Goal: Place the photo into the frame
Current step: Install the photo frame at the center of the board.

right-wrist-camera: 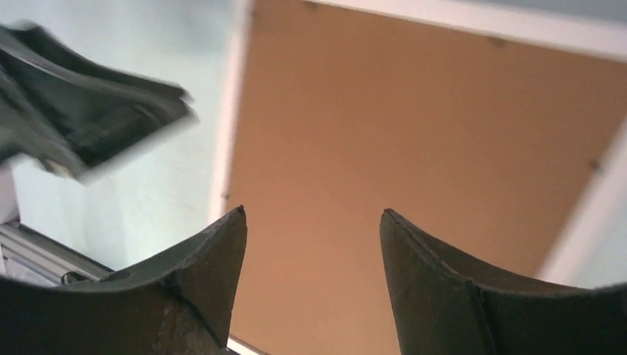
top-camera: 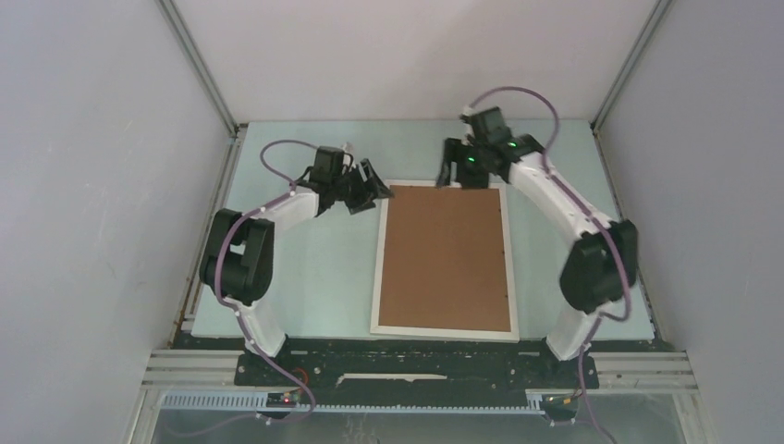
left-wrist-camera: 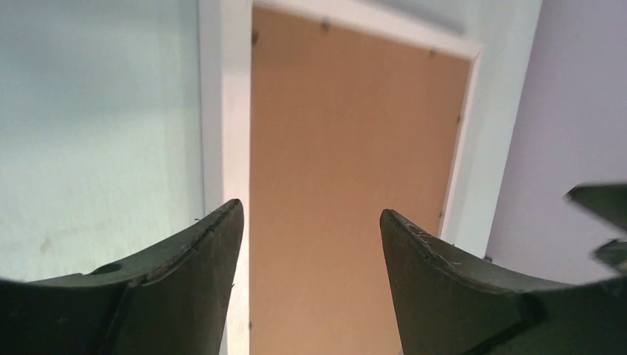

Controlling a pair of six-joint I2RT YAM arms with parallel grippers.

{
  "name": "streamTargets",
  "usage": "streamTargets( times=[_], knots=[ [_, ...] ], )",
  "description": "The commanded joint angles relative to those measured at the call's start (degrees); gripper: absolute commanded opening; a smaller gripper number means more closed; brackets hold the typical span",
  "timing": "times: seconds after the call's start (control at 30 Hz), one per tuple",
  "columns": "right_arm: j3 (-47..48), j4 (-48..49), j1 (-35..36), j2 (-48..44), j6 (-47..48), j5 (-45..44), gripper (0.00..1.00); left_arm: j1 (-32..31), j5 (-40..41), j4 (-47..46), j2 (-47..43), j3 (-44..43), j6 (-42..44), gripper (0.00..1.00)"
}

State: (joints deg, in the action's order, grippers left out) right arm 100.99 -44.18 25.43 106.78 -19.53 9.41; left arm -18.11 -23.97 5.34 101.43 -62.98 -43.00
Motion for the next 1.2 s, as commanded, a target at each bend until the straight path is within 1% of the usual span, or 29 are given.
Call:
streamTargets(
  times=[0.0,0.07,0.13,0.23,0.33,0.37,0.4,0.47,0.5,0.6,0.7,0.83,0.97,1.17],
  knots=[
    [-19.06,7.91,-10.98,-9.82,-0.87,0.76,0.72,0.13,6.72,5.03,4.55,-11.33,4.55,0.73],
    [-24.04,9.85,-15.85,-11.67,-1.37,2.54,0.71,0.37,7.92,6.91,6.92,-15.49,5.57,0.73],
    [-27.19,11.03,-19.56,-11.43,-1.27,2.72,0.69,0.73,8.27,7.62,8.92,-18.22,6.09,0.73],
    [-31.01,13.80,-22.37,-10.51,-1.63,1.33,0.66,1.20,7.22,9.91,12.90,-23.02,7.00,0.73],
    [-32.47,16.39,-23.88,-8.52,-2.40,3.28,0.59,1.48,7.00,11.93,15.55,-26.65,8.02,0.73],
    [-32.95,17.05,-24.03,-7.79,-2.58,3.36,0.55,1.50,6.82,12.90,16.62,-28.18,8.41,0.70],
    [-33.42,17.74,-24.12,-7.24,-2.75,3.38,0.52,1.50,6.95,14.33,17.61,-29.79,8.93,0.64],
    [-34.34,18.98,-24.20,-6.04,-2.73,3.38,0.47,1.50,8.75,17.09,19.05,-32.36,10.44,0.55],
    [-34.58,19.18,-24.20,-5.38,-2.71,3.02,0.45,1.43,9.16,17.58,19.45,-32.98,10.65,0.53],
    [-35.38,19.81,-24.27,-3.96,-2.25,2.14,0.44,1.05,11.00,20.82,21.32,-35.91,12.04,0.50],
    [-35.52,20.35,-24.29,-3.17,-2.20,2.86,0.44,0.64,11.27,20.79,22.31,-36.71,12.33,0.54],
    [-35.63,20.36,-24.28,-2.58,-2.06,2.59,0.43,-0.04,11.85,21.04,24.00,-38.28,12.26,0.55],
    [-35.64,20.54,-24.22,-2.88,-2.02,3.05,0.43,-0.65,11.94,22.33,25.73,-40.15,12.73,0.48],
    [-35.65,20.78,-24.26,-2.75,-1.97,3.81,0.44,-1.06,12.74,22.11,25.81,-39.43,13.02,0.47]
  ],
)
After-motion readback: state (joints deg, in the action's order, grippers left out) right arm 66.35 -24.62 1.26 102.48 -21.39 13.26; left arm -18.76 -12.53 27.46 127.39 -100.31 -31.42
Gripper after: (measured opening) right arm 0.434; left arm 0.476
